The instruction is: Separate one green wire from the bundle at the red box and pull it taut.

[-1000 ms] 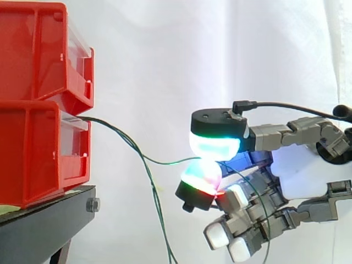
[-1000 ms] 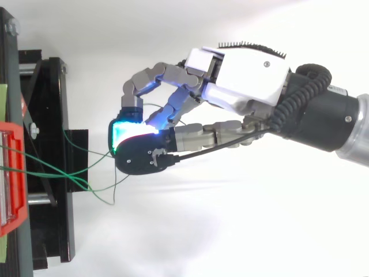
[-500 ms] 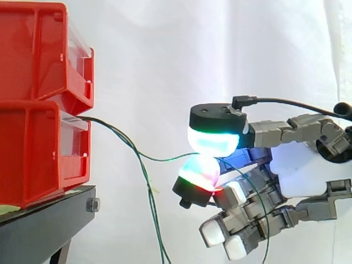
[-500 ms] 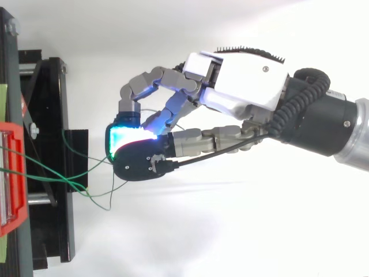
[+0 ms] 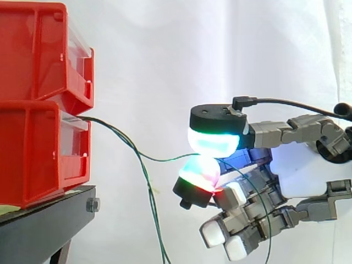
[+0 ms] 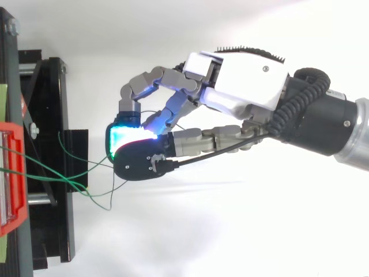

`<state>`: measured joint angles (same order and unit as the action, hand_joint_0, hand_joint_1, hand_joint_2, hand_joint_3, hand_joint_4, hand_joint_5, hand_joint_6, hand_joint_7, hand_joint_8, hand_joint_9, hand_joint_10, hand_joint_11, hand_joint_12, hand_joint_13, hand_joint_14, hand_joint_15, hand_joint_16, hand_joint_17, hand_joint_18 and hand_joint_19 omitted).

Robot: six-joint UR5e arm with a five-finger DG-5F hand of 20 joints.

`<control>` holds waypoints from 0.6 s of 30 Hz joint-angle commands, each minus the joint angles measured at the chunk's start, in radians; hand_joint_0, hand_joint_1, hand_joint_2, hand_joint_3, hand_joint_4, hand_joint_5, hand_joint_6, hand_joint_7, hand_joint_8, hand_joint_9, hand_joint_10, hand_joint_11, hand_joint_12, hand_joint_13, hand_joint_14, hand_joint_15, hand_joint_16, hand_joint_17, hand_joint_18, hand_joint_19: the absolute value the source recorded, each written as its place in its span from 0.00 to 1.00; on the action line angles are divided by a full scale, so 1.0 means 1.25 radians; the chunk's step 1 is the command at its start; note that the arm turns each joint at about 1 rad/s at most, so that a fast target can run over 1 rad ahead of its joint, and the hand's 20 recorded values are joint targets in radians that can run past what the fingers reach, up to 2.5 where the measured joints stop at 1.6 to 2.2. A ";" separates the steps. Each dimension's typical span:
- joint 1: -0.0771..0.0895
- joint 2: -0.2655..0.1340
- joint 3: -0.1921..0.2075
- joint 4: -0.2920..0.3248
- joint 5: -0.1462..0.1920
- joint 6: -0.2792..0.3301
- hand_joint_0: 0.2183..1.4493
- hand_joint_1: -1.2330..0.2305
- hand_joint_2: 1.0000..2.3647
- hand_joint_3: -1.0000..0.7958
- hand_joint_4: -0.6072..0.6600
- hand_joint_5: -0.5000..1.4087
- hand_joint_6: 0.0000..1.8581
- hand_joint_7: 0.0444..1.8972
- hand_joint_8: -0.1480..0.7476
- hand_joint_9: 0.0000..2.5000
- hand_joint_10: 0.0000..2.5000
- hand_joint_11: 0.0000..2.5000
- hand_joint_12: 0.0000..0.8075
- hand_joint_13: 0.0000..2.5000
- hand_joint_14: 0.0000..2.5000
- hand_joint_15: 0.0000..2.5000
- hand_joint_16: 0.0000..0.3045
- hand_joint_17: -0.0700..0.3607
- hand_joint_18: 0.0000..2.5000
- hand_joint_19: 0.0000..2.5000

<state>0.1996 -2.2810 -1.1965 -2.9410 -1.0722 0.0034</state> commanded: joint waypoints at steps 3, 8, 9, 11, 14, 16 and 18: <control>0.000 0.000 0.000 0.000 0.001 0.000 0.32 0.31 0.01 0.55 0.45 0.20 0.49 0.62 0.51 0.42 0.01 0.38 0.50 0.33 0.01 0.22 0.18 0.45 0.30 0.20; 0.000 0.000 0.000 0.000 0.001 0.000 0.32 0.31 0.01 0.55 0.45 0.20 0.49 0.62 0.51 0.42 0.01 0.39 0.50 0.33 0.01 0.22 0.18 0.45 0.30 0.20; 0.001 0.000 0.000 0.000 0.001 0.001 0.32 0.31 0.01 0.54 0.45 0.20 0.49 0.62 0.51 0.42 0.01 0.38 0.50 0.33 0.01 0.23 0.18 0.45 0.30 0.21; 0.000 0.000 0.000 0.000 0.000 0.000 0.32 0.31 0.01 0.54 0.45 0.20 0.49 0.62 0.51 0.42 0.01 0.38 0.50 0.33 0.01 0.22 0.18 0.45 0.30 0.20; 0.000 0.000 0.000 0.000 0.001 0.000 0.32 0.31 0.01 0.54 0.45 0.20 0.49 0.62 0.51 0.42 0.01 0.38 0.50 0.33 0.01 0.23 0.18 0.45 0.30 0.21; 0.000 0.000 0.000 0.000 0.001 0.000 0.32 0.31 0.01 0.54 0.45 0.20 0.49 0.62 0.51 0.43 0.01 0.39 0.51 0.33 0.01 0.23 0.18 0.46 0.30 0.20; 0.000 0.000 0.000 0.000 0.001 0.000 0.32 0.31 0.01 0.54 0.45 0.20 0.49 0.62 0.51 0.43 0.01 0.38 0.51 0.33 0.01 0.22 0.18 0.46 0.30 0.20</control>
<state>0.1995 -2.2810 -1.1965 -2.9411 -1.0708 0.0033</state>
